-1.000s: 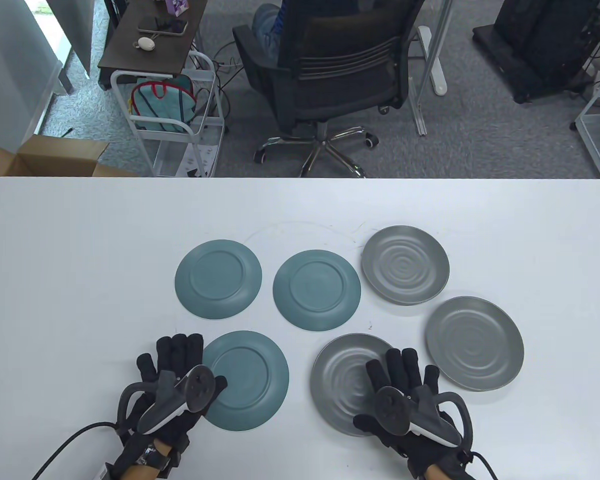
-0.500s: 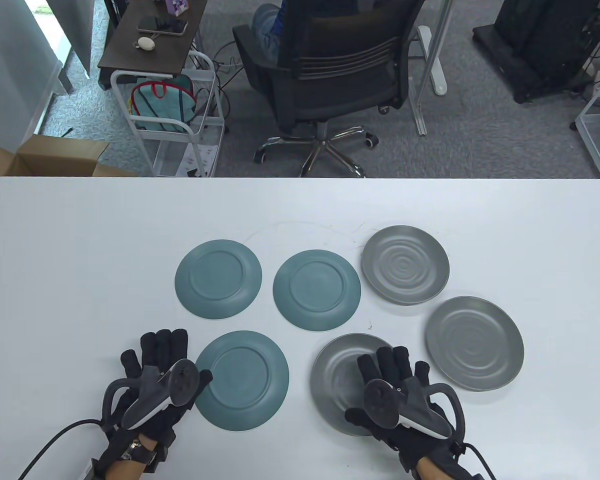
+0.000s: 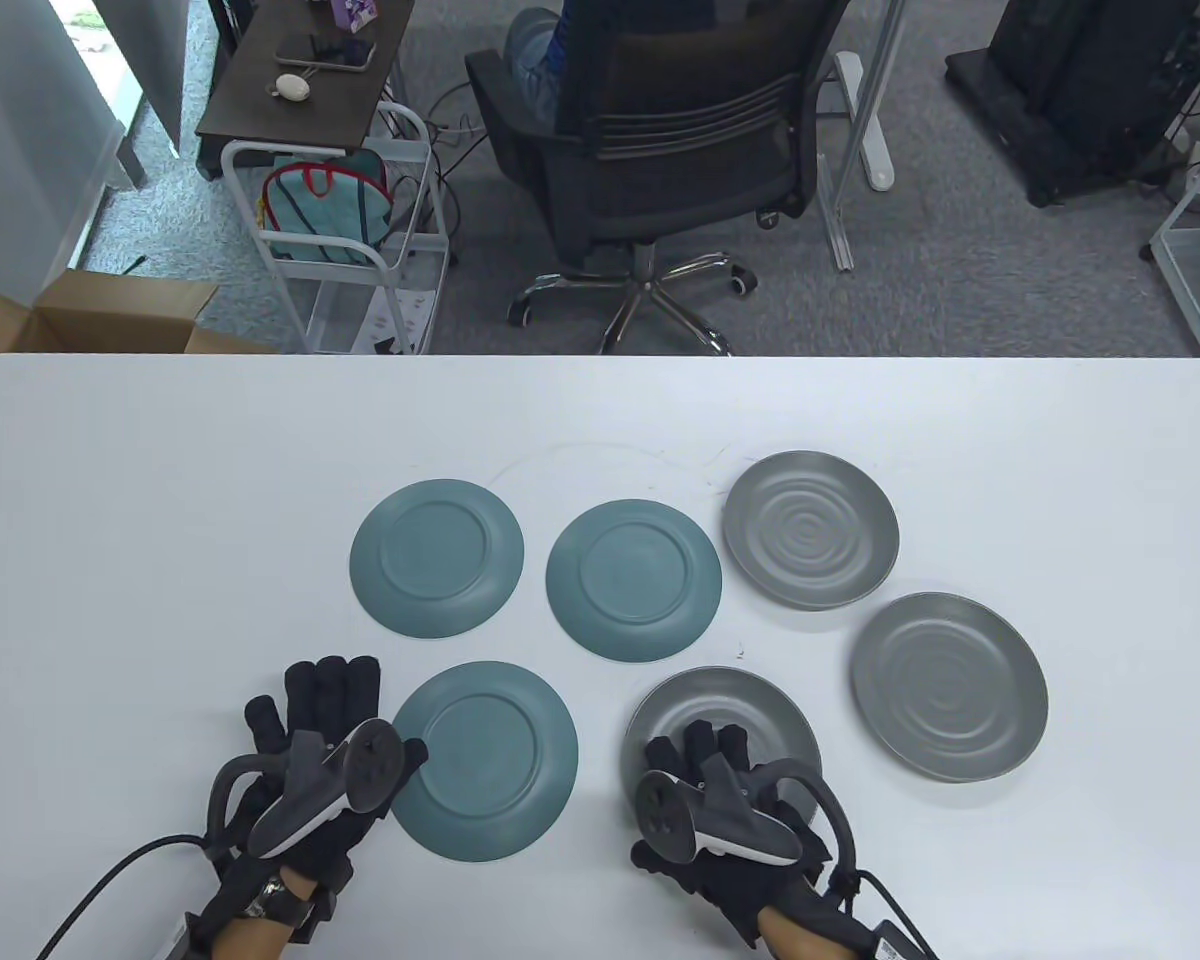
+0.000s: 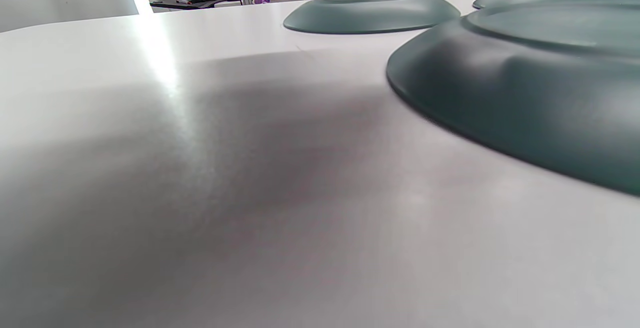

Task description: Flip plate to back facing up

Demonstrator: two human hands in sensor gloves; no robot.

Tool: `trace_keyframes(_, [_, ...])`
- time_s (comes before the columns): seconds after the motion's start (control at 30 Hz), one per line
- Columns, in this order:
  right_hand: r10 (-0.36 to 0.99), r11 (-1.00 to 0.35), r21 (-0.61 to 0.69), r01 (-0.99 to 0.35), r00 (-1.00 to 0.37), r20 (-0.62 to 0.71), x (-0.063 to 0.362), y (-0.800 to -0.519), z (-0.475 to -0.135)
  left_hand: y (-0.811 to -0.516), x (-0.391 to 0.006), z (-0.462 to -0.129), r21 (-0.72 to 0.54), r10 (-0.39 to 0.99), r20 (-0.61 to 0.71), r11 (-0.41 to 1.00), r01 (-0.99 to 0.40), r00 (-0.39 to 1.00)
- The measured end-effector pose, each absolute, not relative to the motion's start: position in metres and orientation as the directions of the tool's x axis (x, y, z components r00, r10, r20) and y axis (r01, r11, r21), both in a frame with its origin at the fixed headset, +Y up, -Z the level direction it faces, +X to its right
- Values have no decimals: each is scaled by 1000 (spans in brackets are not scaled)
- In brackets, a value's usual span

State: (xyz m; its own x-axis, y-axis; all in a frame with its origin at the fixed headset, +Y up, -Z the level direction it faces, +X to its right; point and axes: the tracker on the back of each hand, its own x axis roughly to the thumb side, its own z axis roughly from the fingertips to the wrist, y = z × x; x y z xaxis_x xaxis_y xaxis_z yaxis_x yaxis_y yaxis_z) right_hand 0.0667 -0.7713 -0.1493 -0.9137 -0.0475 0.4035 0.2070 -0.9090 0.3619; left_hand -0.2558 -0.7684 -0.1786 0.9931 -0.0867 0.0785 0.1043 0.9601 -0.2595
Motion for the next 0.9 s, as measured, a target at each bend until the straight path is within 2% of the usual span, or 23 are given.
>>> trace_keyframes(0.27, [-90,-907,336,253,-898,431,60,-784,-143,-768,-256,-179,-257,-87,75,961,103,993])
trace_keyframes(0.67, [-143,-905,289,311,-864,483,41,-784,-135,-768,-256,-180,-261,-88,73,960,104,993])
trace_keyframes(0.9, [-84,-948,235,214,-882,465,45,-763,-135,-768,-257,-181,-260,-85,74,960,102,994])
